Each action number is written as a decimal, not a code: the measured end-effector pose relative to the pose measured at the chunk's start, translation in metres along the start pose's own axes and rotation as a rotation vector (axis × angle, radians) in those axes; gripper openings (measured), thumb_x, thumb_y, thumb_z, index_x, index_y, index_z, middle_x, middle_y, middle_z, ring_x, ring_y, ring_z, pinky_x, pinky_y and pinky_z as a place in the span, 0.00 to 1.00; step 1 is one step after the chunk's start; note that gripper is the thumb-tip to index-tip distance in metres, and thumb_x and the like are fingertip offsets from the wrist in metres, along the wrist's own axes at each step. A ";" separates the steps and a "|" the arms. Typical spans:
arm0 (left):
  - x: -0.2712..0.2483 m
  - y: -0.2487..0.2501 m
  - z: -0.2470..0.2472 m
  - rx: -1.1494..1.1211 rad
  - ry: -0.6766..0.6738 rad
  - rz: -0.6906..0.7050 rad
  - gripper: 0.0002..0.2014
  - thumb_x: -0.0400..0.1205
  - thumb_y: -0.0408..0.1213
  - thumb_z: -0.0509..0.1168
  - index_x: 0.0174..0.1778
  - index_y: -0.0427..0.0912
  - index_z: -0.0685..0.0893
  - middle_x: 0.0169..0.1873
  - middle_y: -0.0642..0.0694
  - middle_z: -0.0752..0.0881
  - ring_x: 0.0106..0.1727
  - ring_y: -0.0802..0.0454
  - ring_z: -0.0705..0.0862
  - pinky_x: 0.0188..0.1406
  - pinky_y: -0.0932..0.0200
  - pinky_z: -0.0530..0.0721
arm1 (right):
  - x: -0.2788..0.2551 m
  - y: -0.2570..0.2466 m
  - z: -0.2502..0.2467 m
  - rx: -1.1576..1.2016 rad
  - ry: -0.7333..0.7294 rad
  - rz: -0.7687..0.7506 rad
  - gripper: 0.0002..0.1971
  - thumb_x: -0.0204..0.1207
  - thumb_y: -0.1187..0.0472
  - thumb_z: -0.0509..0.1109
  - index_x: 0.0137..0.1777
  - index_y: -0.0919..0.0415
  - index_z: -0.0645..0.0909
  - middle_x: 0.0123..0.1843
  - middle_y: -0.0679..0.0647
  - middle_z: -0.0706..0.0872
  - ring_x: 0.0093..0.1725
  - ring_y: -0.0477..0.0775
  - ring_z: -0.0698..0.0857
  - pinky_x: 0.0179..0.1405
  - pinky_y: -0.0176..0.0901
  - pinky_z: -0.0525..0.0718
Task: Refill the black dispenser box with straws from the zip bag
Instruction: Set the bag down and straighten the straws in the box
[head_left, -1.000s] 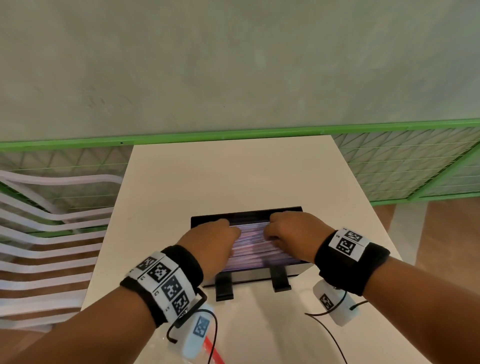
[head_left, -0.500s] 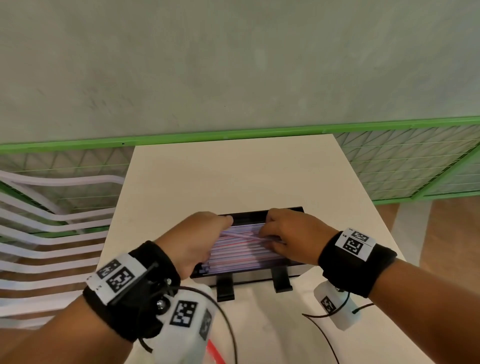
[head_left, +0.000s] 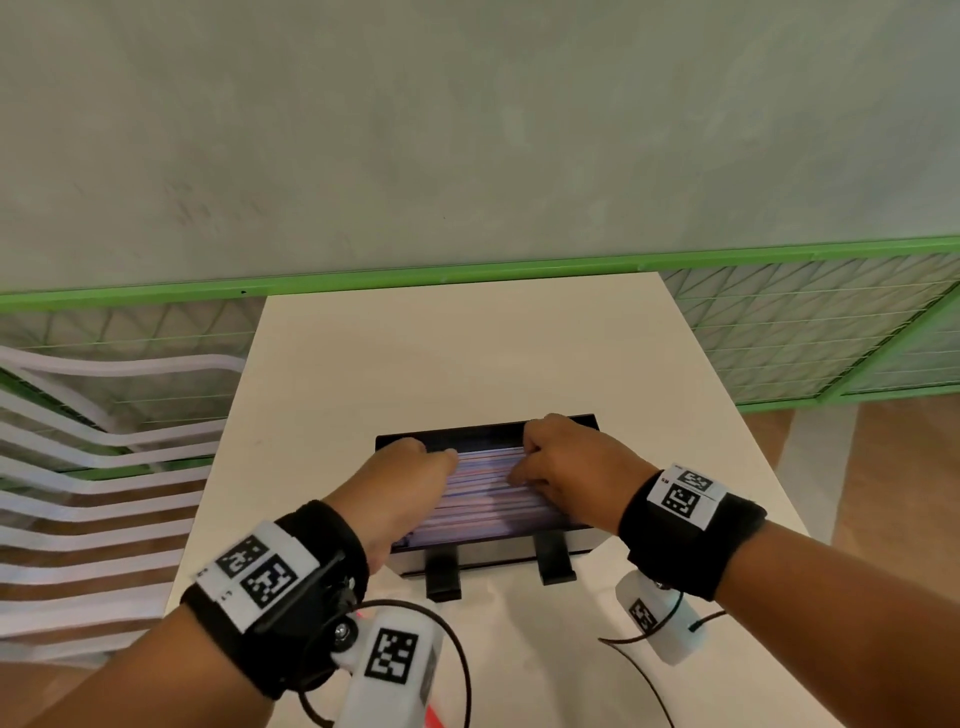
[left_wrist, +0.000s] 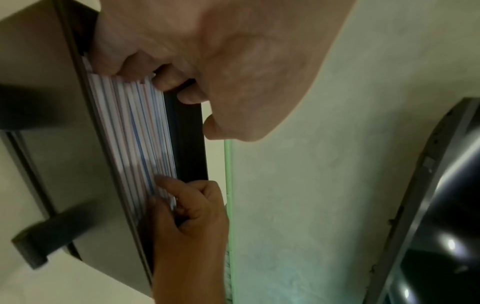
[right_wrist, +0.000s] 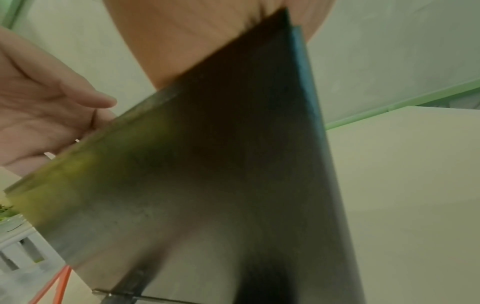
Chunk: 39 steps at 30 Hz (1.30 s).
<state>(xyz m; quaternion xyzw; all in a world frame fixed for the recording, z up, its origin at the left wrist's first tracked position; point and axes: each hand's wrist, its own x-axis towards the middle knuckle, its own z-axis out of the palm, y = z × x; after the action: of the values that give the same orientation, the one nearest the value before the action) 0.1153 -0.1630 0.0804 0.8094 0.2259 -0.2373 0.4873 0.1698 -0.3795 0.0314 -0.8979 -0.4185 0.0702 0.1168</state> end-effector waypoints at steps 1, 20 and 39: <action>0.000 -0.001 0.001 0.103 0.014 0.034 0.18 0.84 0.45 0.59 0.54 0.31 0.82 0.43 0.37 0.82 0.43 0.43 0.80 0.44 0.52 0.78 | 0.002 -0.001 -0.002 -0.006 -0.040 0.002 0.15 0.71 0.69 0.78 0.55 0.53 0.93 0.44 0.58 0.85 0.44 0.62 0.85 0.33 0.50 0.86; 0.008 -0.016 0.013 0.982 0.011 0.479 0.16 0.86 0.45 0.56 0.68 0.46 0.77 0.64 0.43 0.76 0.63 0.42 0.74 0.60 0.43 0.82 | 0.007 -0.014 -0.012 0.020 -0.200 0.080 0.25 0.80 0.54 0.71 0.77 0.52 0.78 0.67 0.56 0.80 0.63 0.57 0.79 0.60 0.52 0.83; 0.004 -0.020 0.010 0.927 -0.162 0.554 0.12 0.86 0.36 0.56 0.55 0.44 0.85 0.55 0.43 0.84 0.53 0.43 0.84 0.56 0.48 0.84 | 0.005 -0.013 -0.022 0.048 -0.226 0.130 0.07 0.78 0.55 0.73 0.54 0.52 0.86 0.47 0.47 0.75 0.46 0.49 0.76 0.44 0.42 0.74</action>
<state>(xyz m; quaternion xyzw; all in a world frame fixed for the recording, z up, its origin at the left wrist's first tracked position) 0.1047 -0.1630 0.0601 0.9478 -0.1622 -0.2363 0.1395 0.1686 -0.3709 0.0556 -0.9065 -0.3681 0.1883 0.0855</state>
